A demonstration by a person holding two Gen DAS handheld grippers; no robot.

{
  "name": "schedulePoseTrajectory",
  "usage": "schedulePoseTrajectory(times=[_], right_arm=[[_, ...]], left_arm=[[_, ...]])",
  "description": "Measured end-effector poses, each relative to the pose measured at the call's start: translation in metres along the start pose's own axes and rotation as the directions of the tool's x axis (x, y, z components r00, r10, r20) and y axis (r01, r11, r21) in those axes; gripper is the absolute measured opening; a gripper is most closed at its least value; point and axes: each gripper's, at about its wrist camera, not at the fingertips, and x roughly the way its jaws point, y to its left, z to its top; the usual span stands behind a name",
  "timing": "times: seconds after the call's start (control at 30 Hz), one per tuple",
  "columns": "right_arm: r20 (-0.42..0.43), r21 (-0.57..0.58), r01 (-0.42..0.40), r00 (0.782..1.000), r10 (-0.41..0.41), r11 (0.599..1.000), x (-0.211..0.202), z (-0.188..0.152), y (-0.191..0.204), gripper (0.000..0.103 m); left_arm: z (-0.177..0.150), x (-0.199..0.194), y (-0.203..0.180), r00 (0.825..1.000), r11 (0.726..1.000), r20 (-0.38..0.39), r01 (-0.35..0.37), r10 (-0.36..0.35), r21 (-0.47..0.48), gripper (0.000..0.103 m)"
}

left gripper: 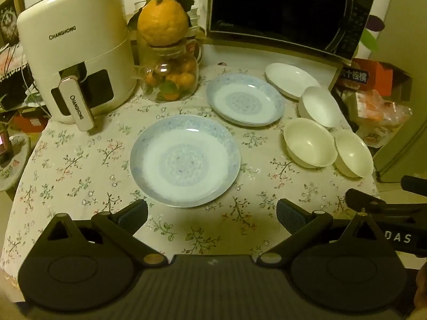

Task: Organize plates and bowls
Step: 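Move both grippers toward the rim of the large blue-patterned plate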

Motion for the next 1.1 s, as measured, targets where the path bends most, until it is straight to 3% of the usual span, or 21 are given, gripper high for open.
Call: schedulePoseTrajectory(times=[0.57, 0.77, 0.8, 0.87, 1.1], right_arm=[[0.016, -0.010, 0.012, 1.000, -0.012, 1.000, 0.005, 0.002, 0.002, 0.100], [-0.001, 0.049, -0.082, 0.997, 0.082, 0.995, 0.015, 0.006, 0.000, 0.100], [-0.006, 0.064, -0.103, 0.995, 0.103, 0.993, 0.018, 0.007, 0.000, 0.100], [-0.014, 0.092, -0.138, 0.990, 0.140, 0.986, 0.024, 0.009, 0.002, 0.099], [0.058, 0.058, -0.181, 0.982, 0.178, 0.982, 0.046, 0.030, 0.024, 0.094]], left_arm=[[0.007, 0.005, 0.011, 0.999, 0.999, 0.004, -0.038, 0.038, -0.008, 0.103], [0.019, 0.014, 0.032, 0.990, 0.990, 0.036, -0.132, 0.134, -0.052, 0.102], [0.024, 0.018, 0.038, 0.992, 0.990, 0.041, -0.113, 0.117, -0.086, 0.102], [0.031, 0.024, 0.047, 0.984, 0.982, 0.046, -0.170, 0.174, -0.078, 0.101], [0.046, 0.042, 0.075, 0.976, 0.970, 0.019, -0.216, 0.219, -0.113, 0.090]])
